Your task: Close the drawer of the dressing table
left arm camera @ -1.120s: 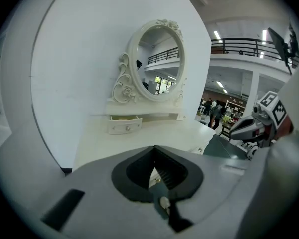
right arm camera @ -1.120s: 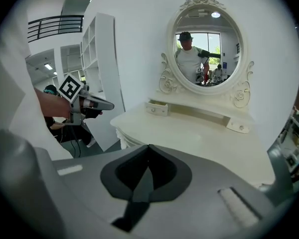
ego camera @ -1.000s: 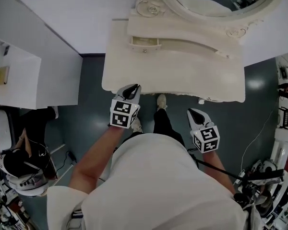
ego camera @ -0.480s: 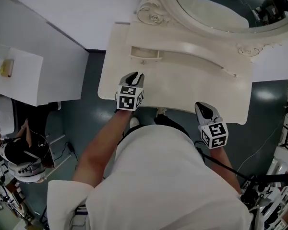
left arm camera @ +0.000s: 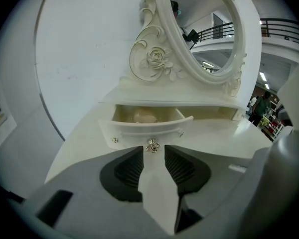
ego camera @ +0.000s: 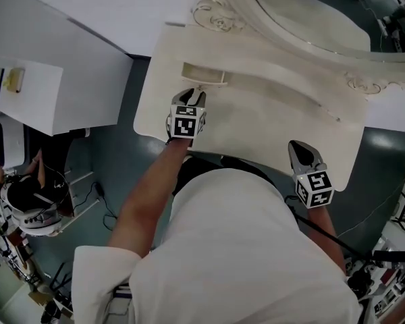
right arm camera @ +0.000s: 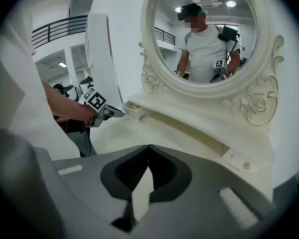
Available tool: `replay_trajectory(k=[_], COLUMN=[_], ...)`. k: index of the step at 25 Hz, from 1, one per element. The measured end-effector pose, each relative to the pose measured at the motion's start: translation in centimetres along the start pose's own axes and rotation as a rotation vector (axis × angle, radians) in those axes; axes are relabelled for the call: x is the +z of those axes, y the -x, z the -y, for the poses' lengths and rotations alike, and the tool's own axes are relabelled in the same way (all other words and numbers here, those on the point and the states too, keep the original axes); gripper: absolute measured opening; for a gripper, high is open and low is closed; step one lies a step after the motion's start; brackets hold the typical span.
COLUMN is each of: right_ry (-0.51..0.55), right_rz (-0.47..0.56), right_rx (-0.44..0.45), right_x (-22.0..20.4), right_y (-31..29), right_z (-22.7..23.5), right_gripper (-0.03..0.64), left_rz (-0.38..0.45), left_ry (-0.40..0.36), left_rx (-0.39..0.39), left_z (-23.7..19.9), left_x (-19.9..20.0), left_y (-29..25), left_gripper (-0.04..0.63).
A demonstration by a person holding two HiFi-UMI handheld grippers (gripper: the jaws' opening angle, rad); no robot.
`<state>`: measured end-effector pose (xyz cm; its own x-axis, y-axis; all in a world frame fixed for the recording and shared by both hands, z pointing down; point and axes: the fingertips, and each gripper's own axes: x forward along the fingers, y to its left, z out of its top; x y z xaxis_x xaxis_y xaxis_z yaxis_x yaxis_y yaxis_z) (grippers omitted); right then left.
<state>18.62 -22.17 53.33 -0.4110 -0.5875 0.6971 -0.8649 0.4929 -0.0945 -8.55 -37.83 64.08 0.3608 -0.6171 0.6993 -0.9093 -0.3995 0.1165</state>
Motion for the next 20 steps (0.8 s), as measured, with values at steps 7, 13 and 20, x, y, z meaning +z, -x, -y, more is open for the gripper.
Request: replay_trajectory(k=[7, 13, 20], right_ry=[-0.001, -0.013, -0.018], right_rz=[-0.007, -0.01, -0.008], right_rx=[0.016, 0.024, 0.033], right_x=[-0.1, -0.4, -0.3], right_y=[-0.4, -0.7, -1.4], right_z=[2.5, 3.4, 3.8], right_gripper=[0.0, 0.002, 0.002], left_rz=[-0.04, -0.058, -0.07], left_ry=[0.013, 0.026, 0.013], left_rx=[0.034, 0.05, 0.059], left_z=[0.0, 0.0, -0.1], left_x=[-0.3, -0.4, -0.2], left_y=[-1.8, -2.3, -2.7], left_gripper=[0.137, 0.1, 0.097])
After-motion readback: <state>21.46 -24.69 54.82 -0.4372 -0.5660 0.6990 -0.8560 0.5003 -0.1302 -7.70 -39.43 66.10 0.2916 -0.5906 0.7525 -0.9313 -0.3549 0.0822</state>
